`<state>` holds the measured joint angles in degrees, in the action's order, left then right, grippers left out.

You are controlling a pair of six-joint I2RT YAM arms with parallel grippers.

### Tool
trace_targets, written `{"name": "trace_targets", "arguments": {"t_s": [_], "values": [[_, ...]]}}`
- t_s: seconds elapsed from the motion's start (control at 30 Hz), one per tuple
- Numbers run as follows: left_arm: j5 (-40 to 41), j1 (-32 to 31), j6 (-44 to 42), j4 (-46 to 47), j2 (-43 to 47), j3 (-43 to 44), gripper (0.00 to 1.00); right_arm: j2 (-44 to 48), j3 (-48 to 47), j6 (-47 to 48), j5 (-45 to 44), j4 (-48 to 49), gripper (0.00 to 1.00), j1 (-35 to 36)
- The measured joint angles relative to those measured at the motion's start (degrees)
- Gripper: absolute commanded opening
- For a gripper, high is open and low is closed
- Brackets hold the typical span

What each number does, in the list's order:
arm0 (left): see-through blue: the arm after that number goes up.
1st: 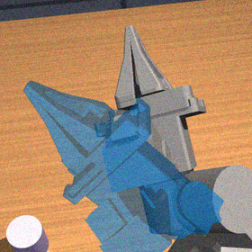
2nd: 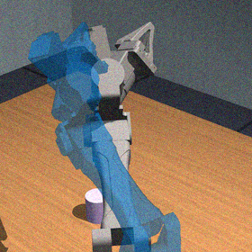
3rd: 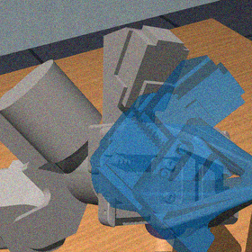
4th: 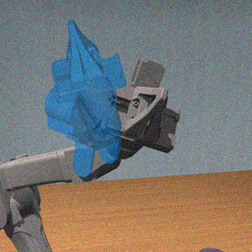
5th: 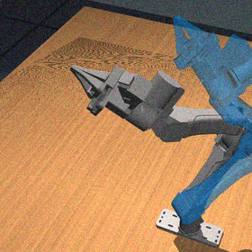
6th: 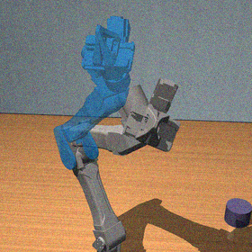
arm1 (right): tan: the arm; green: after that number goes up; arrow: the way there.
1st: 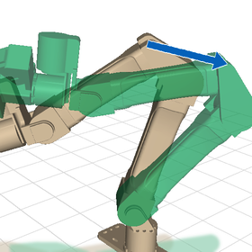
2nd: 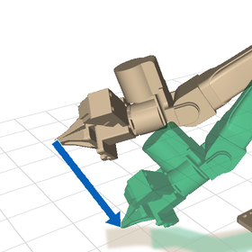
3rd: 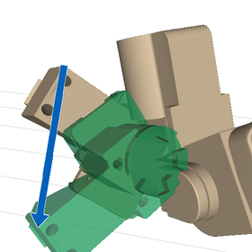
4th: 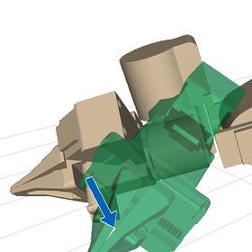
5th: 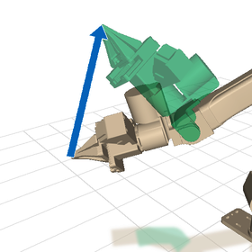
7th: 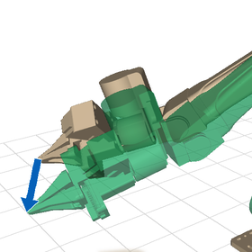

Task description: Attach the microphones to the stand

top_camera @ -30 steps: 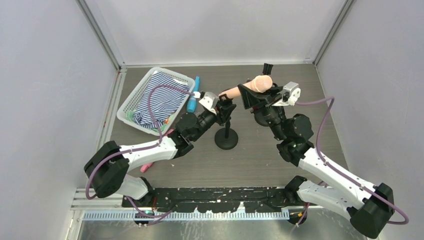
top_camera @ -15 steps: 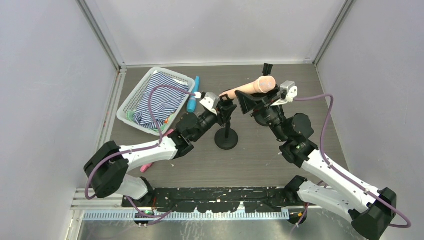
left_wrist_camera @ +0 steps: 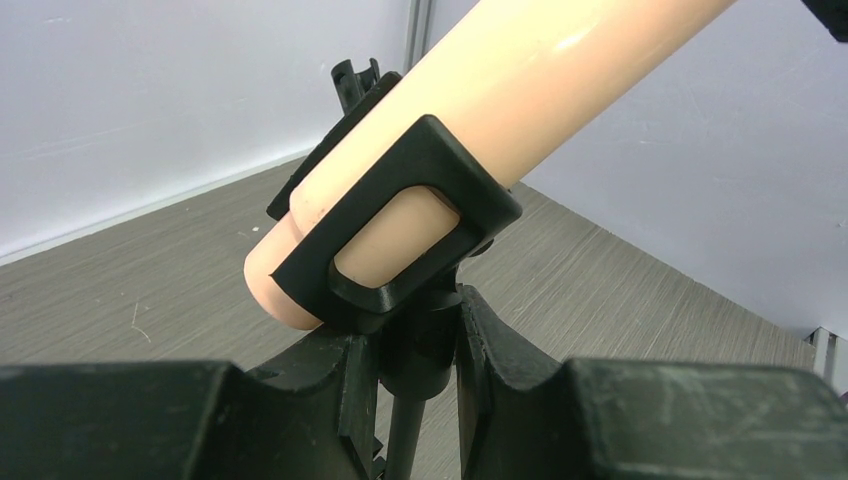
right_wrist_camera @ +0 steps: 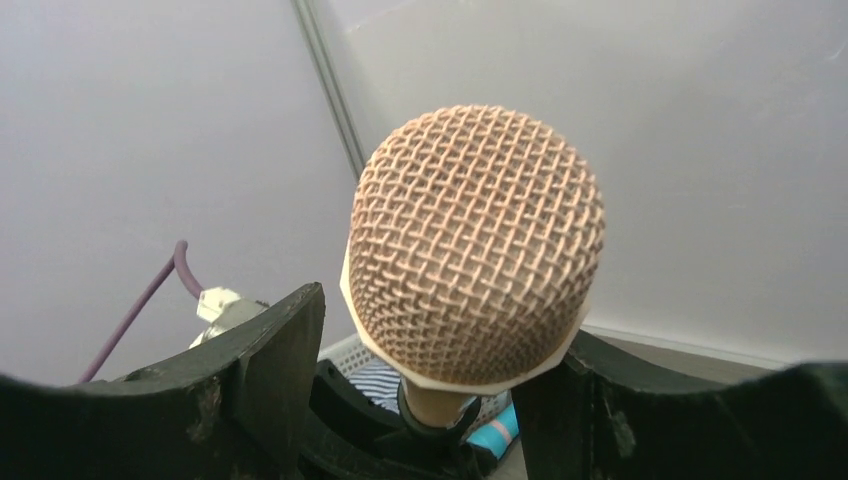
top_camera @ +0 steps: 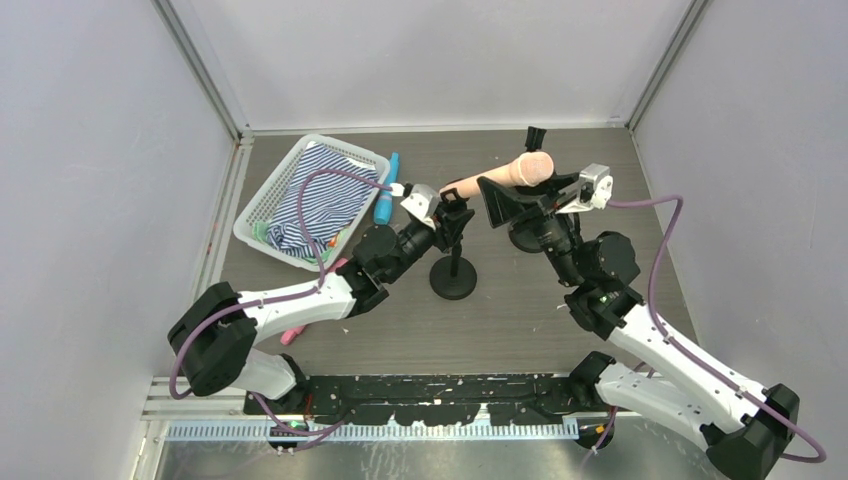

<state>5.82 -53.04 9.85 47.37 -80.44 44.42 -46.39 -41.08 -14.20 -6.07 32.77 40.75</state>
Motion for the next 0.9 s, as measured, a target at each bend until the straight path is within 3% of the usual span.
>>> {"name": "trace_targets", "arguments": {"t_s": [0.43,0.73,0.8,0.9], "values": [[-0.3,-0.1,0.2,-0.5,-0.3,0.5,0.0,-15.1,1.6,2.1,-5.9,22.3,0.63,0.0],[-0.6,-0.1,0.1,-0.4,-0.3,0.5,0.0,-16.7,2.7,2.7,-7.2,30.2,0.62,0.0],[-0.7,-0.1,0.1,-0.5,-0.3,0.6,0.0,-16.6,3.0,3.1,-7.6,30.8,0.56,0.0],[-0.9,-0.1,0.1,-0.5,-0.3,0.6,0.0,-16.6,3.1,3.6,-8.0,31.5,0.38,0.0]]}}
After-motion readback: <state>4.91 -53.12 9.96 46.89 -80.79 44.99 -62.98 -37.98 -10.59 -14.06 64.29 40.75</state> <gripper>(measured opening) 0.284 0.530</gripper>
